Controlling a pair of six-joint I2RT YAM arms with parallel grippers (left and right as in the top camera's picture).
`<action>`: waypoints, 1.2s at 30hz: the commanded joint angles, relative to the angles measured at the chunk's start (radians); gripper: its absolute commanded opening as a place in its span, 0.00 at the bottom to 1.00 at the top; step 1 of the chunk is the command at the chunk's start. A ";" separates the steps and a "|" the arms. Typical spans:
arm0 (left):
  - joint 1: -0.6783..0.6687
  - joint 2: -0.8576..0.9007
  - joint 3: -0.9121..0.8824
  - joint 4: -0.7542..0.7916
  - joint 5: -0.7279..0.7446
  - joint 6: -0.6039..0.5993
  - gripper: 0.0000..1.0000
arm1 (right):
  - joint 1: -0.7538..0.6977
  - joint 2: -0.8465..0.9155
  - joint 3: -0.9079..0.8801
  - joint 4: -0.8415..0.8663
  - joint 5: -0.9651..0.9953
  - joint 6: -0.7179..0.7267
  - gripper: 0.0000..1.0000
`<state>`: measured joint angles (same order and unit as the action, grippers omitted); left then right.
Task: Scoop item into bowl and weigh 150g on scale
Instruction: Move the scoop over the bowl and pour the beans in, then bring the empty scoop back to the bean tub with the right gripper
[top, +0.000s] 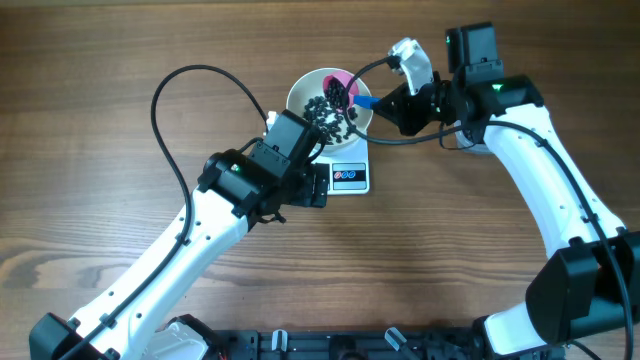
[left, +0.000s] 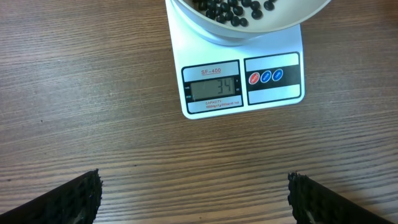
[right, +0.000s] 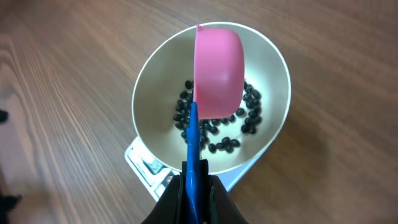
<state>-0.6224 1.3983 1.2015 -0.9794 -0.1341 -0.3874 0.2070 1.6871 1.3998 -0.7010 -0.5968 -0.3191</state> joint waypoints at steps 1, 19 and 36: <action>-0.001 -0.014 -0.009 0.003 -0.016 -0.013 1.00 | 0.000 -0.037 0.008 0.015 0.001 -0.132 0.04; -0.001 -0.014 -0.009 0.003 -0.016 -0.013 1.00 | 0.101 -0.060 0.008 0.067 0.268 -0.241 0.04; -0.002 -0.014 -0.009 0.003 -0.016 -0.013 1.00 | 0.111 -0.060 0.007 0.138 0.335 -0.291 0.04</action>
<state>-0.6224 1.3983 1.2015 -0.9794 -0.1341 -0.3874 0.3119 1.6547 1.3998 -0.5636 -0.2752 -0.5934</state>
